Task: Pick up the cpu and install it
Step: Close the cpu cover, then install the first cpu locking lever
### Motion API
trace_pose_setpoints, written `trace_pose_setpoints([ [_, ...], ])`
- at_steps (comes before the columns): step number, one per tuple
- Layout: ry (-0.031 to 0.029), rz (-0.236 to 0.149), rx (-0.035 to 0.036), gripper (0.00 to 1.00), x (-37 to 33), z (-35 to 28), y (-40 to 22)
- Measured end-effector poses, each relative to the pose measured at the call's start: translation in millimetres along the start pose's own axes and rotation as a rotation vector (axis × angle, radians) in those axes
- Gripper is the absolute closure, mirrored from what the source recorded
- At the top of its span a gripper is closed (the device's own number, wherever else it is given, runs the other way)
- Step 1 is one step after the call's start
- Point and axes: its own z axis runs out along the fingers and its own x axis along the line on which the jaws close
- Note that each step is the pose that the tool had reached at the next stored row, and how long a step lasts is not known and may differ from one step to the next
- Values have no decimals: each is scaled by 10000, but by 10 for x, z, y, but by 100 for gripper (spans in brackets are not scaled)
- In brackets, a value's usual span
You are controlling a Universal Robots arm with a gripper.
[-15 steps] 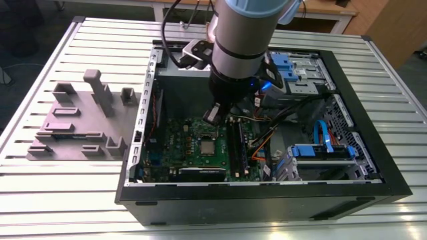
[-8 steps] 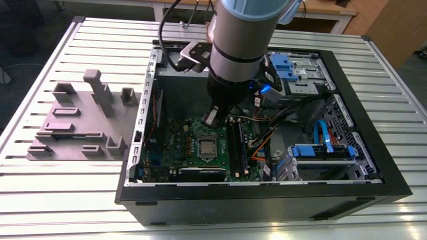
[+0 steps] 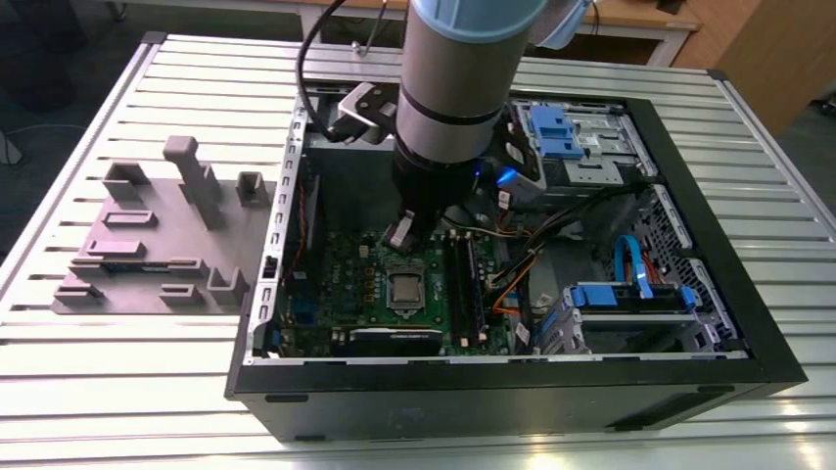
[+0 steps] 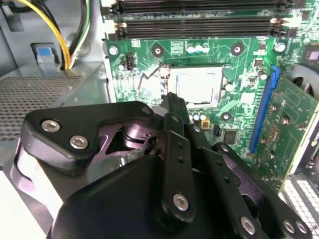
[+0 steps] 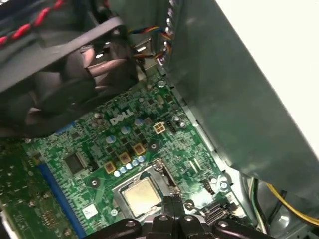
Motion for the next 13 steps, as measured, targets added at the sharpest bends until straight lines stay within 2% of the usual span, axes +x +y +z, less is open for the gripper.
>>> trace_pose_setpoints([
  [2,8,-10,5,90,26,0,-3],
  [13,12,-37,5,90,27,-1,-3],
])
